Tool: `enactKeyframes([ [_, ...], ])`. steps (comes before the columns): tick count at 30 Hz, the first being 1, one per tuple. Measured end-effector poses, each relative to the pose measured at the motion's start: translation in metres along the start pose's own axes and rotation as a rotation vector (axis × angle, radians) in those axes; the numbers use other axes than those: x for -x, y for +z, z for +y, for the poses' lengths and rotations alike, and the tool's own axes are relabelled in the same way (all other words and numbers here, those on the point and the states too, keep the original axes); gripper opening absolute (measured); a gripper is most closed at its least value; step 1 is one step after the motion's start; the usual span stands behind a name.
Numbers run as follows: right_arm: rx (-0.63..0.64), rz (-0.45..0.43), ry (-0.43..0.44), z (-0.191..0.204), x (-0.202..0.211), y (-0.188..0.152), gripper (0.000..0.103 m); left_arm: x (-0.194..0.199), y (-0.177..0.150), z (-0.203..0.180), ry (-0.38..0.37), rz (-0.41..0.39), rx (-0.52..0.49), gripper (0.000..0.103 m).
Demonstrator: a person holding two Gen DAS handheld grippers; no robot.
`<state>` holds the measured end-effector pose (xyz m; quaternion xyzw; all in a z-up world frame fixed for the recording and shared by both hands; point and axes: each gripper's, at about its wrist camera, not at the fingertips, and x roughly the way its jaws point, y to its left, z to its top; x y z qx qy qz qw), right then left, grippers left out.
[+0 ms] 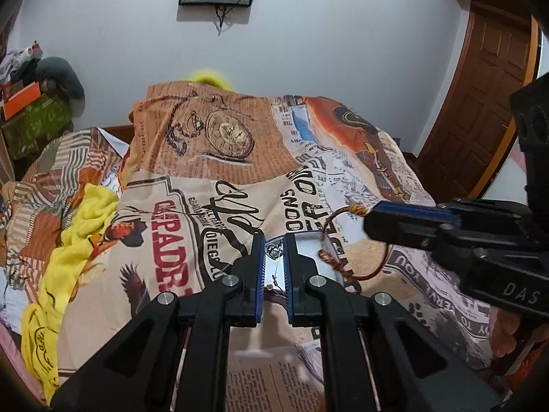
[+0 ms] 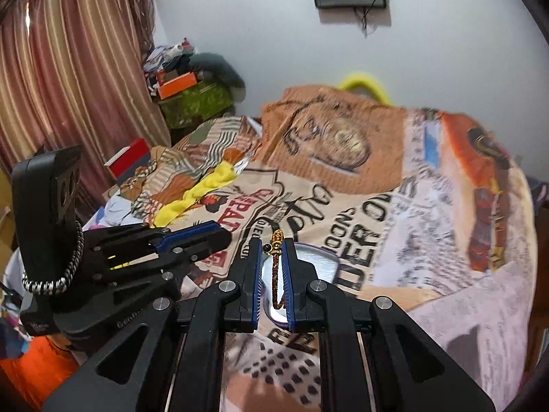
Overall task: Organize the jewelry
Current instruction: 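Carry both held pieces over the purple heart tin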
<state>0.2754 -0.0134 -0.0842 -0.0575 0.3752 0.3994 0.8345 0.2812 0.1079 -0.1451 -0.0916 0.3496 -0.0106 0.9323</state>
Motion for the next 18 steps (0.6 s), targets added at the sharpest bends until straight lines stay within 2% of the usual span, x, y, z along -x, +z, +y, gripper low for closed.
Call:
enactKeyframes([
  [8,-0.056,0.141,0.036,-0.015,-0.052,-0.003,0.01,-0.03,0.0,0.01,-0.04,0.073,0.01,0.009],
  [12,-0.062,0.191,0.011,-0.025,-0.068,-0.007,0.01,-0.043,0.0,0.01,-0.072,0.11,0.014,0.009],
  [18,-0.057,0.22,-0.042,-0.036,-0.074,-0.013,0.01,-0.06,0.0,0.005,-0.096,0.15,0.007,0.009],
])
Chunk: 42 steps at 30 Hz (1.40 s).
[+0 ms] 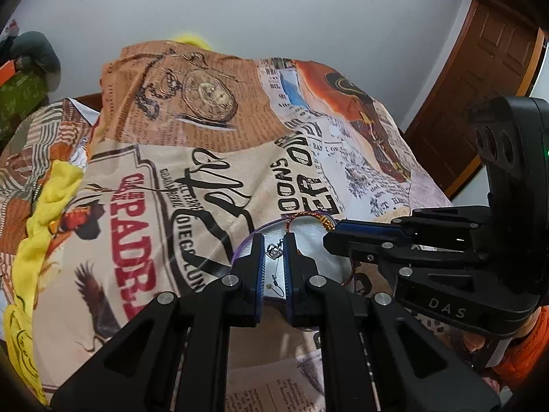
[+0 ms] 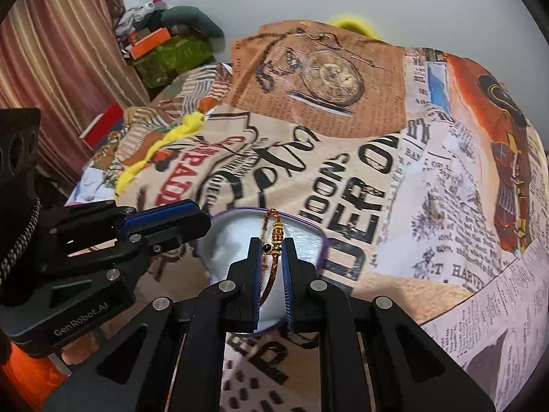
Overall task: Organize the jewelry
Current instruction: 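Carry both held pieces over the purple heart tin, then open both tools to drop the pieces into the tin, then move both tools back to the jewelry pile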
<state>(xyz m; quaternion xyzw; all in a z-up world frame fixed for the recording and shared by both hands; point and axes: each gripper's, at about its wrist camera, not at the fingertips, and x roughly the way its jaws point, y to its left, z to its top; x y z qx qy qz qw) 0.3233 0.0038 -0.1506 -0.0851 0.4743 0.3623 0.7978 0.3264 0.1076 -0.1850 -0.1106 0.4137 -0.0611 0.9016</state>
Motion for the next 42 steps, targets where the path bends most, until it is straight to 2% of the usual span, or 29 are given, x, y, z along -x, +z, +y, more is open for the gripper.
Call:
enactKeyframes([
  [6,0.017,0.027,0.007,-0.006,0.0,-0.003,0.01,-0.012,0.0,-0.008,-0.004,0.045,-0.011,0.009],
  [11,0.034,0.057,0.015,-0.001,0.001,-0.006,0.012,-0.007,0.003,-0.006,0.006,0.046,0.01,0.01],
  [12,0.04,0.057,0.008,0.0,0.002,-0.006,0.014,-0.002,0.004,-0.006,0.012,0.04,0.012,0.011],
  [14,0.044,0.05,-0.007,0.002,0.006,-0.005,0.026,0.006,0.005,-0.005,0.028,0.025,0.013,0.013],
  [15,0.044,0.041,-0.014,0.003,0.009,-0.005,0.029,0.011,0.006,-0.005,0.037,0.016,0.012,0.015],
  [17,0.043,0.019,-0.028,0.005,0.017,-0.004,0.037,0.025,0.006,-0.005,0.059,-0.01,0.006,0.025],
  [22,0.051,-0.038,-0.067,0.012,0.043,-0.005,0.037,0.054,0.003,-0.007,0.091,-0.053,-0.01,0.031],
  [26,0.05,-0.094,-0.085,0.021,0.071,-0.01,0.037,0.078,-0.003,-0.011,0.099,-0.088,-0.009,0.042],
  [33,0.031,-0.166,-0.086,0.033,0.112,-0.027,0.037,0.113,-0.023,-0.024,0.113,-0.122,-0.028,0.044],
  [36,0.017,-0.189,-0.1,0.035,0.125,-0.041,0.037,0.125,-0.035,-0.031,0.103,-0.128,-0.032,0.049],
  [42,-0.016,-0.19,-0.121,0.033,0.136,-0.075,0.038,0.131,-0.062,-0.041,0.096,-0.1,-0.017,0.051],
])
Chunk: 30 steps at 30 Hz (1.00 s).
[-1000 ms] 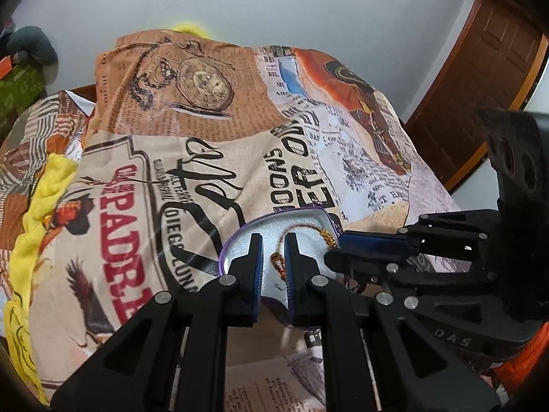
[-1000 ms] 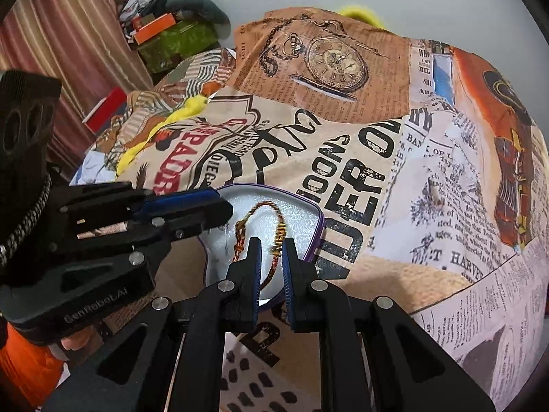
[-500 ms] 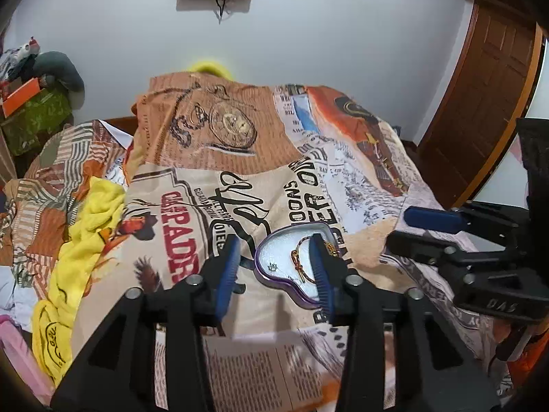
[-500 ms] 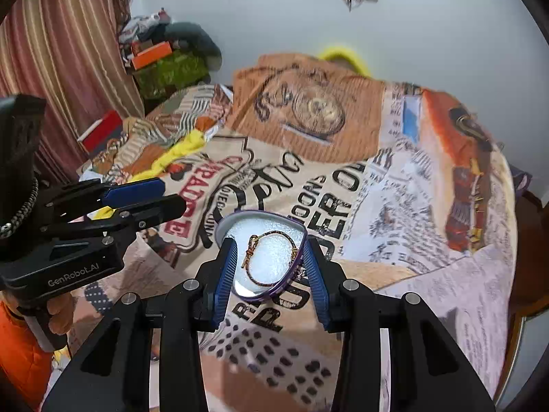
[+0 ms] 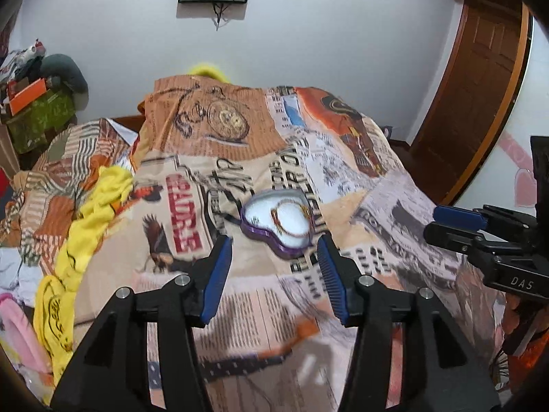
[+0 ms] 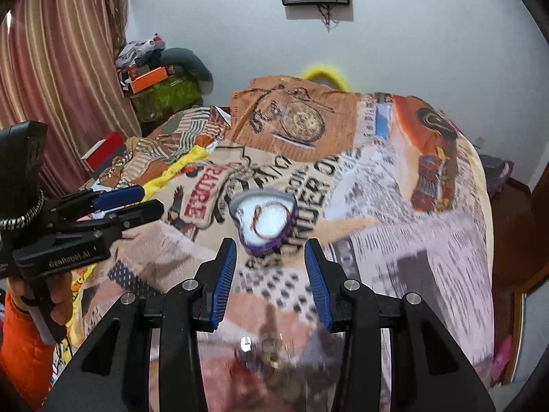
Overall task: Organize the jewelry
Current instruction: 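Move both tools back to the jewelry pile, then grasp a beaded charm with the left tool while the right grasps a silver ring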
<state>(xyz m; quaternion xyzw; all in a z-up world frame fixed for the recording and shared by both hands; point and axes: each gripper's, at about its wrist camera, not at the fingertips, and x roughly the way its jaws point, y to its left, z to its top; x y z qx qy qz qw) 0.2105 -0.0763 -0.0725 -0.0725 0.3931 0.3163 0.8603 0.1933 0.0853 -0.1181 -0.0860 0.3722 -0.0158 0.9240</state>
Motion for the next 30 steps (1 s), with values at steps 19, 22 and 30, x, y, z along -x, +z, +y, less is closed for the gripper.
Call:
enactKeyframes([
  [19,0.032,0.203,-0.027,-0.014,0.001,-0.1,0.038,-0.013,-0.065,-0.056,-0.007,0.114,-0.115,0.051],
  [22,0.039,0.211,-0.017,-0.013,-0.005,-0.102,0.038,-0.018,-0.068,-0.062,-0.046,0.13,-0.107,0.051],
  [30,0.075,0.171,-0.007,-0.009,-0.017,-0.101,0.037,-0.031,-0.062,-0.074,-0.077,0.134,-0.126,0.051],
])
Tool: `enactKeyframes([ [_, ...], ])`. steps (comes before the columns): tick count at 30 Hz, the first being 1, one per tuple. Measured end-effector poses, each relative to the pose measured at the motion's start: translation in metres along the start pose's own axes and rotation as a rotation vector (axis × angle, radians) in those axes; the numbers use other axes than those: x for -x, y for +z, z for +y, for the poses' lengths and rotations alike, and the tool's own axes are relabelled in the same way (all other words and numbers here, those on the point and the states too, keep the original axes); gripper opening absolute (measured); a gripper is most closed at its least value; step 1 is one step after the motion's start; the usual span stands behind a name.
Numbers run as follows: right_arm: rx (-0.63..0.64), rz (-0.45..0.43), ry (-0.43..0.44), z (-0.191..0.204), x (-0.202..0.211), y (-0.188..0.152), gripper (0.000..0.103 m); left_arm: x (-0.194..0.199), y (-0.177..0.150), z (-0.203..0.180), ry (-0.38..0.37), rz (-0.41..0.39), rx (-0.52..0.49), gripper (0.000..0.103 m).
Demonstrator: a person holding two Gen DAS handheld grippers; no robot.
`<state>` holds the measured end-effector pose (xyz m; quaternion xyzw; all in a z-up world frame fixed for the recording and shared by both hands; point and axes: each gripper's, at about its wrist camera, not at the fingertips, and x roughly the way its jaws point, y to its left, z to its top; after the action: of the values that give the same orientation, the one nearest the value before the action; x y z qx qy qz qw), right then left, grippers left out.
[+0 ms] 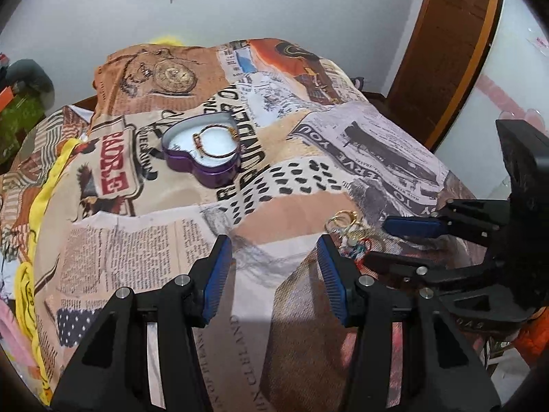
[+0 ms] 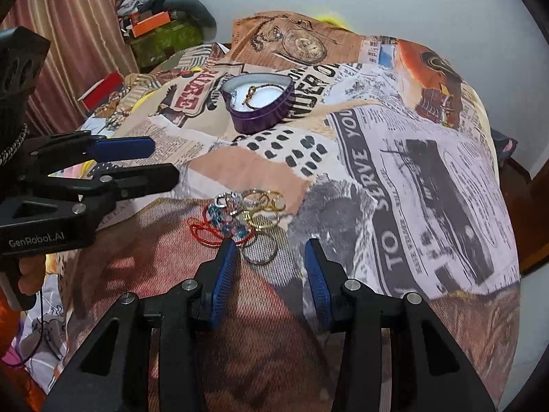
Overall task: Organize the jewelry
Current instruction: 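Grasp a beaded charm with the left tool while the right grasps a silver ring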
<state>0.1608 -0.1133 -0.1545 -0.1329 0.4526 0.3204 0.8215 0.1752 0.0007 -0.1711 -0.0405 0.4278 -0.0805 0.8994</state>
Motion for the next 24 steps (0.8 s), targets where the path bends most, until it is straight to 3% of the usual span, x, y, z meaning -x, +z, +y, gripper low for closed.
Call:
enactKeyframes([
  [4,0.025,-0.02,0.018,0.004,-0.001,0.0,0.02,-0.005,0.004,-0.005,-0.042,0.002,-0.011,0.043],
  [8,0.023,-0.028,0.025,0.002,0.001,-0.001,0.02,-0.013,0.005,-0.009,-0.084,0.024,-0.009,0.03],
  [19,-0.051,-0.05,0.024,-0.023,0.014,-0.007,0.02,-0.031,0.01,-0.035,-0.105,0.045,-0.087,0.024],
  [24,-0.062,-0.054,0.026,-0.028,0.015,-0.008,0.02,-0.038,0.01,-0.038,-0.118,0.049,-0.086,0.01],
])
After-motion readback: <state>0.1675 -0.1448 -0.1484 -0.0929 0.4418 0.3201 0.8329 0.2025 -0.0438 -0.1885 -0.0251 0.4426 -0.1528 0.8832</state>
